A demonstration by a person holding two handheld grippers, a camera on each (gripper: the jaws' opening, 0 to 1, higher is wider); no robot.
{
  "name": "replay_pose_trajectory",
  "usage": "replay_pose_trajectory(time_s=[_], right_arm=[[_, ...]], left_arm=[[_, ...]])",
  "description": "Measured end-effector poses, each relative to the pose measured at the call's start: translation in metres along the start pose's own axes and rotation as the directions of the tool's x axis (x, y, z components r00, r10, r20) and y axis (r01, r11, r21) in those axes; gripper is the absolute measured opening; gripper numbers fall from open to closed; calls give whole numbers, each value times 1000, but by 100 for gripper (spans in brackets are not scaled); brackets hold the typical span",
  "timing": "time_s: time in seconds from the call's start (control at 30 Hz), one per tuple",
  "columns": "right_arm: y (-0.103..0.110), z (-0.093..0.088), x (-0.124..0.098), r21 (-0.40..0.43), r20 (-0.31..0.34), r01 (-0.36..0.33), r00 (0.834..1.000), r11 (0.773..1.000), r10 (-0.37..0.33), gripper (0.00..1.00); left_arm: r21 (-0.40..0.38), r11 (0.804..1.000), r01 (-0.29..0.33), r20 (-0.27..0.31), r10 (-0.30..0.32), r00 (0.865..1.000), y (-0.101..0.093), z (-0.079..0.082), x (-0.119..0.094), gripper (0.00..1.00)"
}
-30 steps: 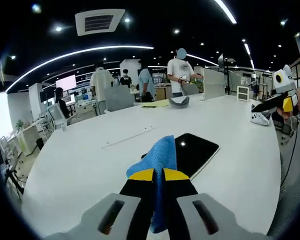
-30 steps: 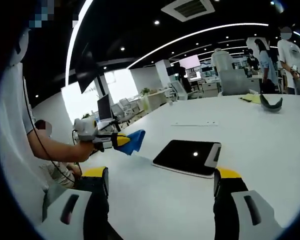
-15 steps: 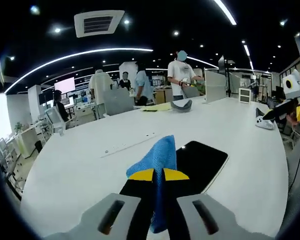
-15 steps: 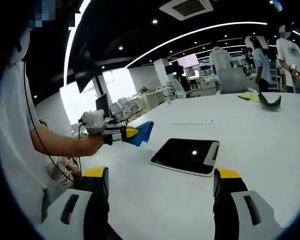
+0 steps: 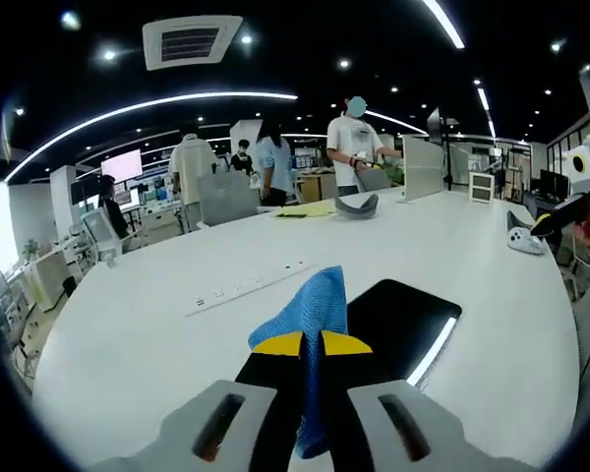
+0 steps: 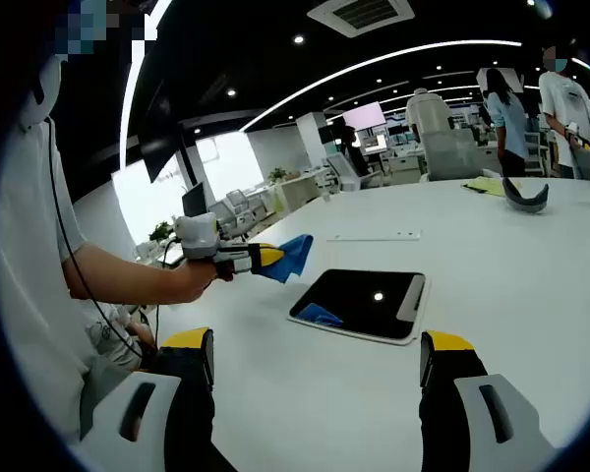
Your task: Wipe the mirror surface with the cleaning cloth until all visible marks leave the cleaned area.
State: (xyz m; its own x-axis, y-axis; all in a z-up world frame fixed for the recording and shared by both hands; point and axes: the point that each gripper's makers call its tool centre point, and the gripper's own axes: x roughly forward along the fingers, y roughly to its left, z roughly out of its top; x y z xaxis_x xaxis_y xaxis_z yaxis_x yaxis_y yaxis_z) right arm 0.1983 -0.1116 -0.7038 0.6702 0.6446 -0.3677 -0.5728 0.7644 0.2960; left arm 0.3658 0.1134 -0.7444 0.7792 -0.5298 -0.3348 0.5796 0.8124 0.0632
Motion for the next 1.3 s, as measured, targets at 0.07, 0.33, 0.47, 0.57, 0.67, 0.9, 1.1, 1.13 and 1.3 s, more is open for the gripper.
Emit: replay_pose_trajectory(time_s=[0.07,0.33,0.47,0.57,0.67,0.9,1.1,1.13,1.3], right_arm=[[-1,-1,0,4,-3,2,1000,1000,-2,86],[-7,-7,1,16,-17,19,1000,1000,-19,86],[-9,-9,1,24,-23,26,999,999,-26,86],[-10,-11,2,25,-30,29,999,999,-28,86],[-10,-11,3,27,-32,33,999,999,-32,86],[-10,-13,4,30,-43,39,998,999,-38,86],[-13,-17,4,39,-52,48,998,998,-46,86],[-13,-18,4,39,-55,48,997,998,-46,86],[-15,-18,5,41,-60,50,997,998,-48,86]], left_arm=[[-2,1000,3,-2,-3,1000,2,-2,4,2],[-3,1000,5,-6,-5,1000,9,-10,20,2],[-4,1000,7,-8,-7,1000,12,-13,27,2],[-5,1000,11,-13,-11,1000,14,-17,35,2],[-7,1000,16,-17,-16,1000,15,-21,41,2],[-11,1000,24,-26,-24,999,18,-29,57,2],[-20,1000,21,-33,-21,999,22,-35,69,2],[-20,1000,20,-33,-20,999,22,-36,70,2],[-23,1000,17,-42,-18,999,27,-42,81,2]])
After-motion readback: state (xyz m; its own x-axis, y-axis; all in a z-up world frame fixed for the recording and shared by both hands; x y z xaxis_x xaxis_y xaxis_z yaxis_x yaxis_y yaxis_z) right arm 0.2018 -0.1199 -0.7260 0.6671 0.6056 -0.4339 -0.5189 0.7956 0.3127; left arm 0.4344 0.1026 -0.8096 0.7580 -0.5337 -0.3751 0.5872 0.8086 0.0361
